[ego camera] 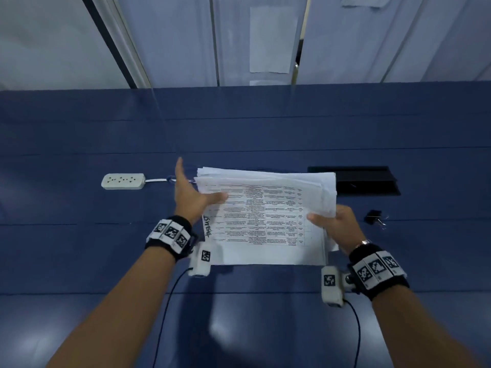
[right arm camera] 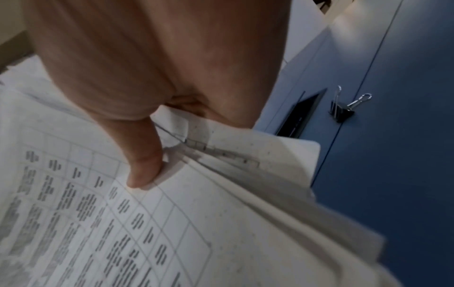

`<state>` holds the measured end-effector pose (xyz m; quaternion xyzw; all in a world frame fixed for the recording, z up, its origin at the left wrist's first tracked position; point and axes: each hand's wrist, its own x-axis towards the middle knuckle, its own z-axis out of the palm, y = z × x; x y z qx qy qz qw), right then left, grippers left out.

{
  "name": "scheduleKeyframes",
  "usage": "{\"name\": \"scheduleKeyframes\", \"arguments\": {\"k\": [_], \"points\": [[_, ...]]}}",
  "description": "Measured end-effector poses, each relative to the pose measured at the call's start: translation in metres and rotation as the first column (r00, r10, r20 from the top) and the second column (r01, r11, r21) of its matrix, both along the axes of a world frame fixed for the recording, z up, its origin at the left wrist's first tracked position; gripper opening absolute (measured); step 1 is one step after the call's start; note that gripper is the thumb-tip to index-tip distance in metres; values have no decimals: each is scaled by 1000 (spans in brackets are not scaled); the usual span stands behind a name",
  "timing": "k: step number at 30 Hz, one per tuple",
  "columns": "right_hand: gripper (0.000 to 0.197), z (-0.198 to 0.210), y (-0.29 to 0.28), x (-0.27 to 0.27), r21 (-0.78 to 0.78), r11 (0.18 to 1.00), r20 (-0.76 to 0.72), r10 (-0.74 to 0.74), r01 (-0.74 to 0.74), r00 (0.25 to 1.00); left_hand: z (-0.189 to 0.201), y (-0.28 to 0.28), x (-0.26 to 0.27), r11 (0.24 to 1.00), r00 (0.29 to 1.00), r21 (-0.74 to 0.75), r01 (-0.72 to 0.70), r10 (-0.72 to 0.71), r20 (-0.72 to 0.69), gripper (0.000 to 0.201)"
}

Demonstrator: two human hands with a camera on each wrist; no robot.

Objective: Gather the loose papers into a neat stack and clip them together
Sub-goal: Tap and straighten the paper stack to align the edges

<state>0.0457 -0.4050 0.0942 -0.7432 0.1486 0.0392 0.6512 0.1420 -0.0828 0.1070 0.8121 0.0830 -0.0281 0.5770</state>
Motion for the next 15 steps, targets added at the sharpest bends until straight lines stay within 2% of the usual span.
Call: {"name": "scheduleKeyframes", "arguments": {"k": [1, 2, 3, 5, 9, 12, 15], "points": [[15, -6, -6, 2, 24, 1000, 2, 1, -1, 1000, -6, -2, -3, 982, 988, -183, 35, -62, -144, 110], [18, -10, -11, 4, 50, 999, 8, -1, 1, 1000, -13, -6, -3, 949, 960, -301, 89, -163, -229, 88], [19, -15, -14, 6, 67, 998, 15, -13, 12, 1000, -20, -10, -5, 932, 943, -343, 119, -214, -256, 66], [19, -23, -18, 10, 106, 993, 57, -49, 42, 997, -32, -22, -8, 938, 962, -340, 75, -158, -223, 45], [20, -40, -22, 14, 189, 970, 117, -175, 151, 978, -44, -41, -13, 911, 997, -412, -30, -1, -75, 38], [21, -58, -27, 16, 184, 967, 119, -200, 177, 973, -62, -44, -18, 911, 999, -411, -16, -1, -40, 40], [38, -76, -29, 21, 142, 977, 99, -172, 157, 980, -77, -43, -17, 954, 999, -300, 27, -40, -36, 48]]}}
